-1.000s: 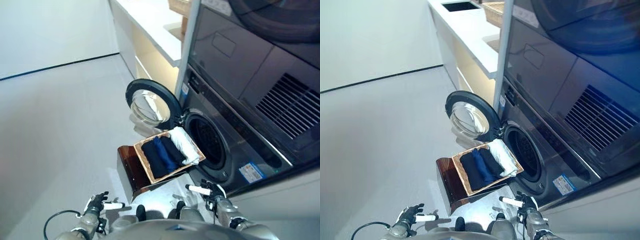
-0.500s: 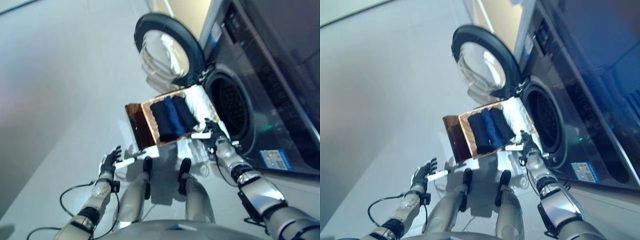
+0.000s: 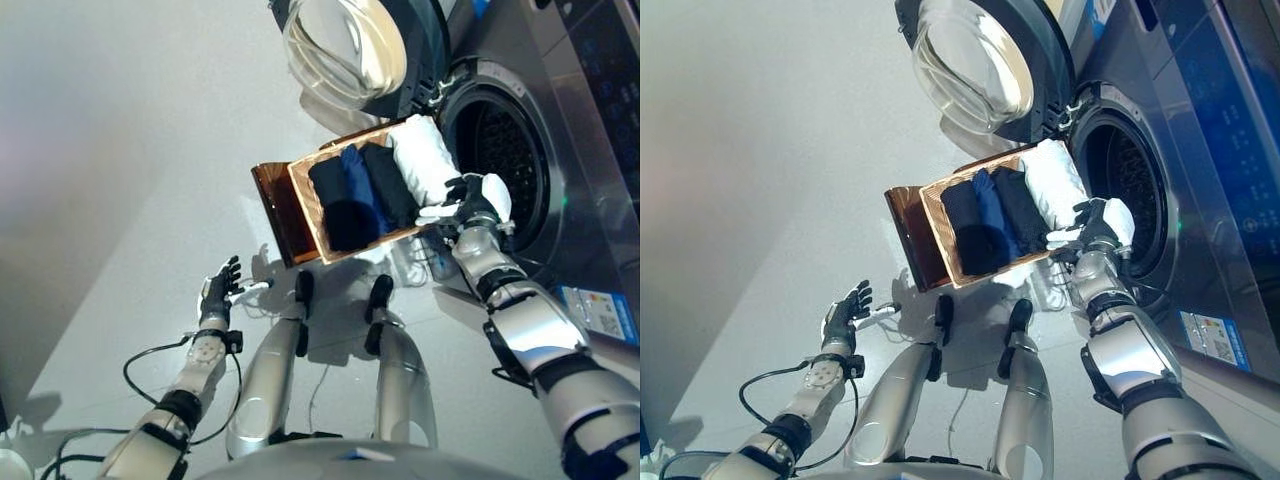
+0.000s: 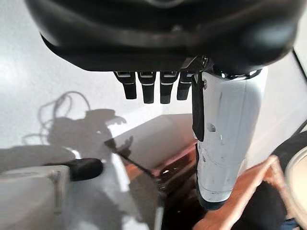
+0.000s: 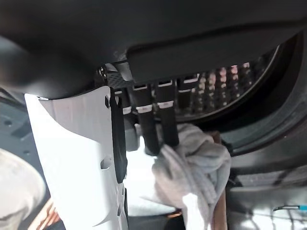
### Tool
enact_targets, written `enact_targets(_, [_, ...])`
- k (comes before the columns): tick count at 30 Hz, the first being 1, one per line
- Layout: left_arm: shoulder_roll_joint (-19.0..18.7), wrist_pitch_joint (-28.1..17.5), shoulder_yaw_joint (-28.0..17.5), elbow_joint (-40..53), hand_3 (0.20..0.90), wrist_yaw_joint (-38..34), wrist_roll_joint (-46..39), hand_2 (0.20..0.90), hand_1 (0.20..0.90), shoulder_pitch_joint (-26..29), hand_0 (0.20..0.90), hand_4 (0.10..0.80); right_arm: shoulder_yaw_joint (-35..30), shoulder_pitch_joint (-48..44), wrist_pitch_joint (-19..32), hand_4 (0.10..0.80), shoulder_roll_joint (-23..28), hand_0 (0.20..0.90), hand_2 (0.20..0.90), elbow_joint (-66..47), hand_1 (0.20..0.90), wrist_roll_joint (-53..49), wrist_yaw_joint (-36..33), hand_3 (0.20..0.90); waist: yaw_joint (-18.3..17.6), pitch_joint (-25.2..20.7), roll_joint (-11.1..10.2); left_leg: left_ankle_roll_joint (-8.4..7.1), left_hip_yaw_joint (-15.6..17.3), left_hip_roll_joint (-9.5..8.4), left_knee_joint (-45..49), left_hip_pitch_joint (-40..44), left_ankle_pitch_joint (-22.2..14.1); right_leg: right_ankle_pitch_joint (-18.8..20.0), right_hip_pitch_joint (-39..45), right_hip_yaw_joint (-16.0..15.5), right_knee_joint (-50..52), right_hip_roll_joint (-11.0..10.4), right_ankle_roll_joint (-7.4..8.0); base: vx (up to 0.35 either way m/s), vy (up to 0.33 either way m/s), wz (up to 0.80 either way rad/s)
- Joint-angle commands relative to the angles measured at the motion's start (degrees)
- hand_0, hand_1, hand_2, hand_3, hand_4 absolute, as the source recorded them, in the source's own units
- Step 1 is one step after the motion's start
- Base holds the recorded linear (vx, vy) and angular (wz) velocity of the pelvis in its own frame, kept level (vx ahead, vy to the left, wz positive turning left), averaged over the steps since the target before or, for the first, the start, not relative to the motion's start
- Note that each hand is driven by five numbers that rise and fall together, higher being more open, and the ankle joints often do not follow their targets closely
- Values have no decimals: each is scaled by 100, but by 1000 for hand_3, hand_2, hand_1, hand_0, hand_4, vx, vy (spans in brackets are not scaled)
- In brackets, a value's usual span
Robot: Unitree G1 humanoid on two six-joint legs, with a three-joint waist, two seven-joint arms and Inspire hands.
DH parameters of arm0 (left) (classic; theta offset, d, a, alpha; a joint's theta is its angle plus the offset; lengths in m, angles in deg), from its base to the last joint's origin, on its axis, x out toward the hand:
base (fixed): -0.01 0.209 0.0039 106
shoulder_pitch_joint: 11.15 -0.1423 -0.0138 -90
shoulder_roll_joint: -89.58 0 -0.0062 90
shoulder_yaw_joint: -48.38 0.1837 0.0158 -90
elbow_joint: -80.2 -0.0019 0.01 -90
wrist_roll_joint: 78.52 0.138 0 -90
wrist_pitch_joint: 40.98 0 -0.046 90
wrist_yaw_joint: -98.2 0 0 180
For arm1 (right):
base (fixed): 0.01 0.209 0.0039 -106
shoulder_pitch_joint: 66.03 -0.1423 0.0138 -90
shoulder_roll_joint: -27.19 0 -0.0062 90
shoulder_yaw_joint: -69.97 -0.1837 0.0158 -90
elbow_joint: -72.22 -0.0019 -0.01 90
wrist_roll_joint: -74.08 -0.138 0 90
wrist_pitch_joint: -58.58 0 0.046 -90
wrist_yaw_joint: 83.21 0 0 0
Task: Pick up the clothes and place them into the washing machine
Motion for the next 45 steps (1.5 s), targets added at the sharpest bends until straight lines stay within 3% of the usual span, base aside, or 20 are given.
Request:
enact_targets(1, [-126, -256, -100, 45, 900, -271, 40, 900, 900, -231, 900, 800, 210, -661, 288, 800, 304, 900, 900, 3, 900, 48, -611, 900, 8, -277, 5, -314, -178, -134, 340, -104, -610, -401, 446, 63, -37, -98, 257, 17, 32, -7])
enact_targets(12, [60, -350, -100, -547, 900, -428, 22, 900, 900, -227, 900, 800, -426, 774, 725, 800, -417, 900, 900, -2166, 900, -652, -666, 900, -278, -338, -178, -300, -123, -136, -187, 500, -477, -255, 975, 191, -483, -87, 316, 44, 25, -7])
enact_targets(17, [22, -388, -101, -402, 900, -403, 29, 900, 900, -238, 900, 800, -424, 598, 709, 800, -436, 900, 900, -1670, 900, -742, -564, 900, -212, -337, -189, -282, -90, -161, -256, 490, -415, -133, 1027, 208, -661, -115, 325, -5, -5, -3])
enact_targets(23, [-84, -389, -23, 95, 900, -318, -64, 900, 900, -351, 900, 800, -283, -189, 587, 800, -174, 900, 900, -711, 900, -750, -632, 900, -40, -271, -51, -279, -126, -192, -182, 269, -379, -156, 851, 170, -600, -101, 291, -20, -1, -5])
enact_targets(32, [-105, -366, 65, 128, 900, -335, -139, 900, 900, -228, 900, 800, 55, -1006, 450, 800, 416, 900, 900, -46, 900, -388, -892, 900, 12, -113, 87, -281, -181, -216, 435, -467, -531, -363, 184, 133, 31, -101, 239, -19, -1, 7])
enact_targets(40, [-140, -392, 128, 496, 900, -414, -215, 900, 900, -188, 900, 800, 221, -1402, 320, 800, 739, 900, 900, 468, 900, -278, -937, 900, 130, 1, 232, -280, -209, -250, 507, -872, -487, -398, -224, 64, 204, -151, 210, 0, 8, 7])
enact_targets(41, [-135, -400, 127, 554, 900, -440, -257, 900, 900, -186, 900, 800, 232, -1465, 324, 800, 771, 900, 900, 493, 900, -301, -972, 900, 153, 3, 245, -301, -247, -249, 569, -866, -674, -577, -245, 106, 303, -139, 247, 70, -15, 5])
enact_targets(45, [-187, -489, 80, 1064, 900, -531, -397, 900, 900, -156, 900, 800, 268, -1663, 276, 800, 921, 900, 900, 573, 900, -357, -1051, 900, 181, 82, 308, -317, -261, -267, 690, -1195, -665, -647, -557, 132, 474, -169, 206, -12, -1, 10])
